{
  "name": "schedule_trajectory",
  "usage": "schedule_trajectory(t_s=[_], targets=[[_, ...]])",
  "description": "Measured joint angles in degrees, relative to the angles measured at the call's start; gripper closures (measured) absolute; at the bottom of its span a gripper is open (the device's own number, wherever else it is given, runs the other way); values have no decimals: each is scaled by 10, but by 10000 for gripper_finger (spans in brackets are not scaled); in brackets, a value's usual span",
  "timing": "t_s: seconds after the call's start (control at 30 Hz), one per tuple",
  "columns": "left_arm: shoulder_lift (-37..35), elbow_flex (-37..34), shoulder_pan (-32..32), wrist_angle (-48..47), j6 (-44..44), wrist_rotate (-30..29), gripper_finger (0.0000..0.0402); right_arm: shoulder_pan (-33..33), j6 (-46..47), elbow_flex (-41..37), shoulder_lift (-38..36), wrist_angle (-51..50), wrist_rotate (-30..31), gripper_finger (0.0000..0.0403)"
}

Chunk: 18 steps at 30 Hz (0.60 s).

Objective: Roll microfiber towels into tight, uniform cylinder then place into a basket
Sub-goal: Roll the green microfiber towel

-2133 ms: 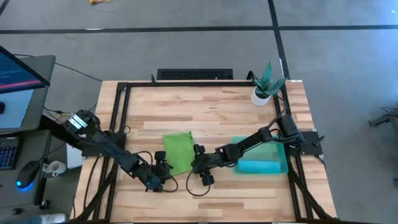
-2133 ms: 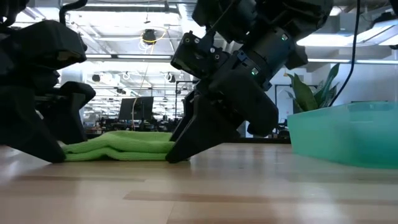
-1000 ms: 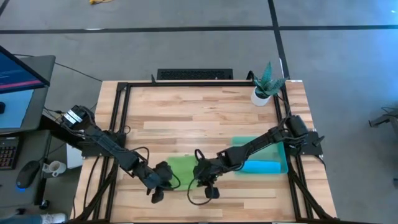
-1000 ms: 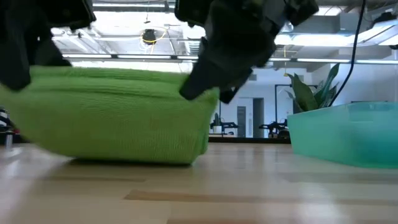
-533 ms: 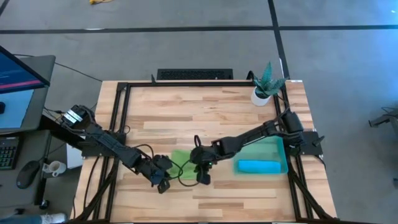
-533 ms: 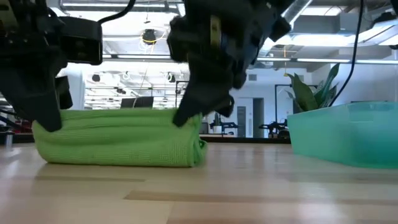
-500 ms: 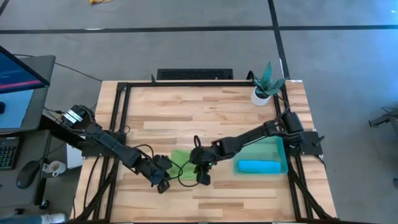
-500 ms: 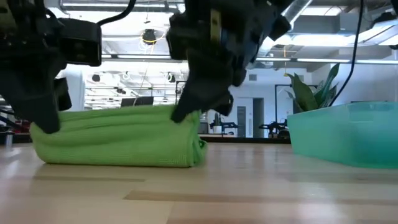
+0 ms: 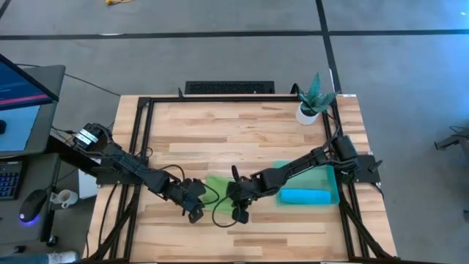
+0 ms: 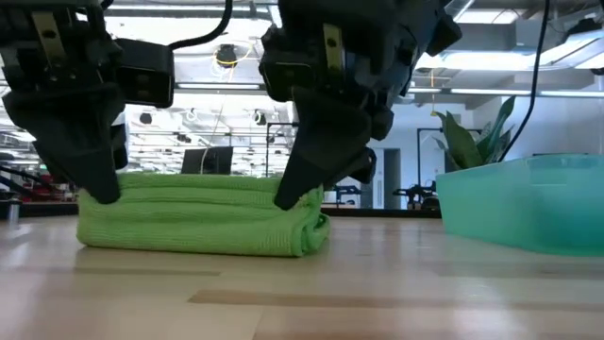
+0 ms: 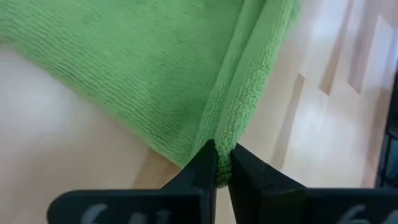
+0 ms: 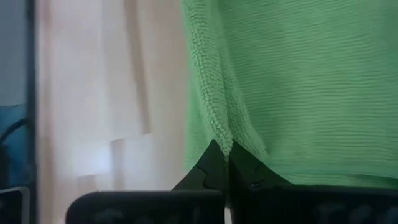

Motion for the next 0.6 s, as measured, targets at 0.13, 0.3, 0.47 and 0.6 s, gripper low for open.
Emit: schedule_trajectory(t_s=[0.13, 0.3, 0.47, 0.6], targets=[[0, 0, 0, -3, 1, -23, 388, -1, -1, 0, 0, -9, 28, 397], [0, 0, 1, -1, 19, -65, 388, -14, -1, -3, 0, -37, 28, 392], [0, -1, 0, -6, 31, -95, 373, -13, 3, -9, -1, -31, 27, 391], [1, -3, -1, -20, 59, -99, 344, -16, 5, -10, -1, -64, 21, 398]])
